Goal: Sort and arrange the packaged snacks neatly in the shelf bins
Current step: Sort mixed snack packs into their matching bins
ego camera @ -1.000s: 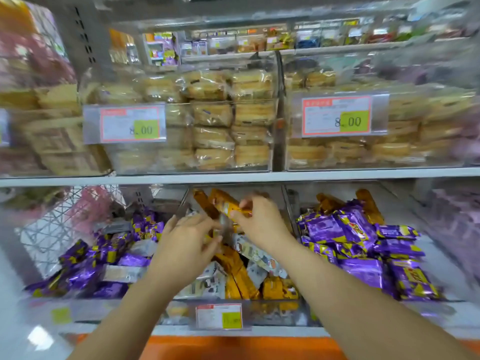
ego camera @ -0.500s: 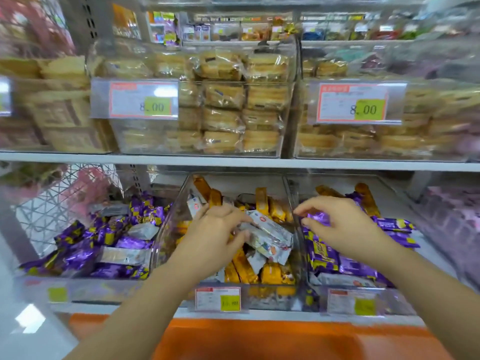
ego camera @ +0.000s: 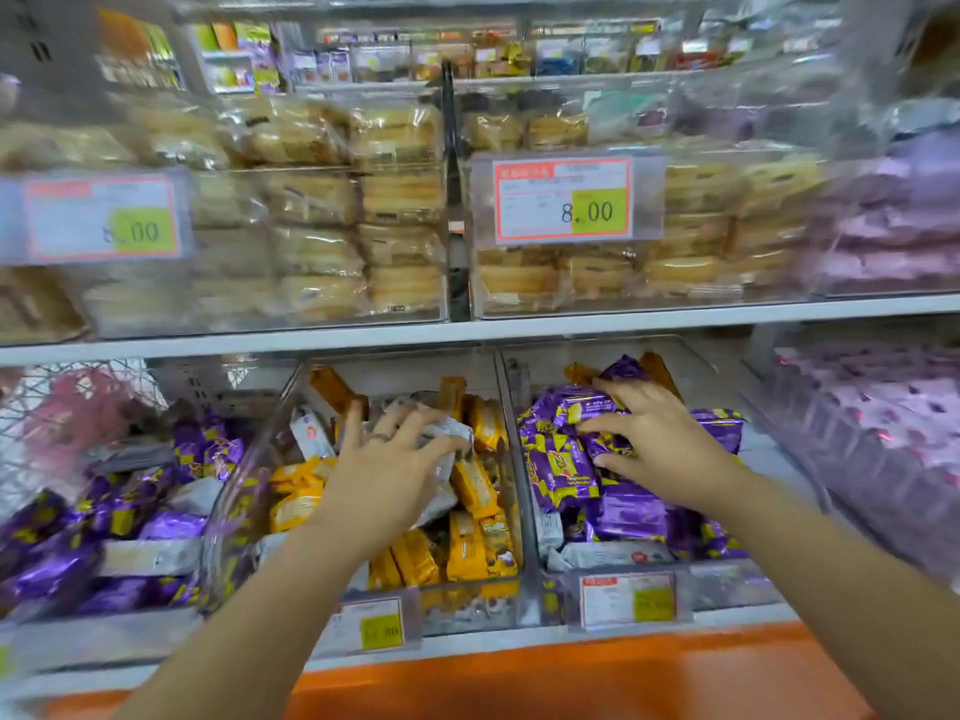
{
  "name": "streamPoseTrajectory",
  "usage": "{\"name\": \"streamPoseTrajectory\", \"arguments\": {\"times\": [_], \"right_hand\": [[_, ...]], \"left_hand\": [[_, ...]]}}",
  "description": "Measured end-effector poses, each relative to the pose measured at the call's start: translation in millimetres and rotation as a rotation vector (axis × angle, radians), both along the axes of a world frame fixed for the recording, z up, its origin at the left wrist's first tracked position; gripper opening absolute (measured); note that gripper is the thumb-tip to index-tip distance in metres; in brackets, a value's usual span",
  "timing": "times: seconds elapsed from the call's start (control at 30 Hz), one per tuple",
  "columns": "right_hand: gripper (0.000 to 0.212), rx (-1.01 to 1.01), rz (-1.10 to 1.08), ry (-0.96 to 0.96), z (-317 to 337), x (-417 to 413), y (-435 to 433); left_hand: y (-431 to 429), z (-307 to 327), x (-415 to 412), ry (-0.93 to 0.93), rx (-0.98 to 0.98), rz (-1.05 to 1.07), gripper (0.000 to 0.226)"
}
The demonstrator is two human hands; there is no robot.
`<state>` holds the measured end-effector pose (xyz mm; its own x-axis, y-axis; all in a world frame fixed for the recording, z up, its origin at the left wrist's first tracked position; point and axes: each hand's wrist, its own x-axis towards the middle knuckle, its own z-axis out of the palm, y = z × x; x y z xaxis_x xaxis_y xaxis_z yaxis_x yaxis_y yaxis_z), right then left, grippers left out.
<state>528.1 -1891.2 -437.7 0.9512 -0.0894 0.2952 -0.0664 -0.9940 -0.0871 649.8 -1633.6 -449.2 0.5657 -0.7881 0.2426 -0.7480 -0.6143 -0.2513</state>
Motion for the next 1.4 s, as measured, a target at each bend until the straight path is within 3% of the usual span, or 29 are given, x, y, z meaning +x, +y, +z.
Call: {"name": "streamPoseTrajectory", "arguments": {"times": [0.1, 0.2, 0.3, 0.4, 0.5, 0.57, 0.67, 0.73, 0.83, 0.9, 1.0, 1.07, 1.13, 1.33, 1.4], "right_hand": [[0.038, 0.081, -0.024, -0.081, -4, -1, 0], [0.035, 0.042, 0.122, -0.11, 2, -7, 12], [0.023, -0.001, 0.273, 0.083, 14, -13, 34], [0.034, -0.04, 0.289, 0.295, 11, -15, 46], [0.051, -0.146, 0.204, 0.317, 3, -11, 37], [0.051, -0.149, 0.193, 0.235, -1, -11, 30], [0.045, -0.217, 0.149, 0.081, -9, -5, 17], [0.043, -0.178, 0.131, 0.089, -6, -4, 14], [0.035, -0.105, 0.17, 0.149, 2, -10, 9], [0.032, -0.068, 0.23, 0.175, 8, -14, 15], [0.033, 0.045, 0.245, 0.368, 4, -18, 28], [0.035, 0.057, 0.25, 0.477, -3, -17, 30], [0.034, 0.085, 0.243, 0.563, -7, -15, 29], [0.036, 0.102, 0.241, 0.651, -5, -16, 28], [0.025, 0.191, 0.269, 0.6, -3, -17, 25]], "left_hand": [[7, 4, 16, -0.003, -0.039, 0.178, 0.05], [14, 12, 22, 0.031, 0.055, 0.269, 0.043], [15, 12, 16, 0.071, -0.094, 0.181, 0.034], [5, 14, 2, 0.128, -0.244, -0.011, 0.03], [-12, 8, -20, 0.338, -0.083, -0.195, 0.035], [-17, 0, -26, 0.42, 0.035, -0.183, 0.04], [-14, -2, -21, 0.398, 0.062, -0.14, 0.031], [-11, 1, -16, 0.36, 0.063, -0.106, 0.022], [-7, 2, -12, 0.337, 0.081, -0.087, 0.036], [-6, 2, -13, 0.351, 0.039, -0.088, 0.043], [-11, 4, -18, 0.366, -0.143, -0.136, 0.019], [-19, 9, -23, 0.347, -0.328, -0.207, 0.016], [-31, 16, -29, 0.365, -0.388, -0.257, 0.014], [-72, 28, -37, 0.474, -0.081, -0.237, 0.025], [-80, 31, -34, 0.457, -0.025, -0.197, 0.031]]}}
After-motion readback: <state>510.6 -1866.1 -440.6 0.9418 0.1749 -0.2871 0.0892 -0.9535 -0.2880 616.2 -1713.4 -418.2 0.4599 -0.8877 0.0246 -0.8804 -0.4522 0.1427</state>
